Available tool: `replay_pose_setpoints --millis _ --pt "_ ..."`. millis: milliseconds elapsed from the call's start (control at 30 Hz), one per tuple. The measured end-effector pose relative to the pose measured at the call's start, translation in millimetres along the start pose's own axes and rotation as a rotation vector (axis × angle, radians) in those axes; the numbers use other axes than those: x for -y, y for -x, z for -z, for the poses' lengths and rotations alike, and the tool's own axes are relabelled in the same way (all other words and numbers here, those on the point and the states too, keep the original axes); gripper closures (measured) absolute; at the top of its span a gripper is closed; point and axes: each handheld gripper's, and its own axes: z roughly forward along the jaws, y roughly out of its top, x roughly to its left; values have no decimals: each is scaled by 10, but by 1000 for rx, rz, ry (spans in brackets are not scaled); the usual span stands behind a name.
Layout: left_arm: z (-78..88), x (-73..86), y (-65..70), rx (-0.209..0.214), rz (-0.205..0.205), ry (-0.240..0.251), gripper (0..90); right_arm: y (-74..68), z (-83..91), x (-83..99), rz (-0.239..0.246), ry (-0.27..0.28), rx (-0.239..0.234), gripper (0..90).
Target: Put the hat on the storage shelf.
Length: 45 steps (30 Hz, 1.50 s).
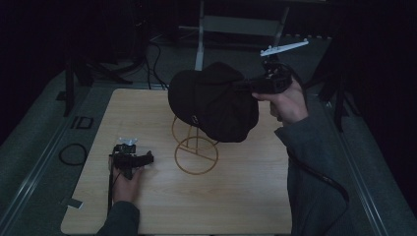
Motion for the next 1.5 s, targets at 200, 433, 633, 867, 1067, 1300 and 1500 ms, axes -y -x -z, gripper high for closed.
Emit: replay_pose_setpoints --millis 200,433,633,867,1067,1300,1500 --pt "0 0 -1 -1 -2 0 13 -73 -80 -59 17 -13 -10 847" --pt "1 0 -1 -2 -3 0 13 -141 -249 -121 34 -59 -5 845" --pt "1 0 -1 -2 -3 -1 13 -193 -384 -164 51 -104 2 840" --pt "1 0 -1 0 -2 -1 13 -233 -527 -204 71 -144 22 839" --pt "1 0 -1 0 -2 -2 13 -315 -661 -243 100 -175 39 834" --pt "1 0 -2 0 -3 -2 13 -379 -834 -263 136 -220 69 824" --pt "0 0 -1 -1 -1 1 13 -402 -972 -236 157 -261 85 807"
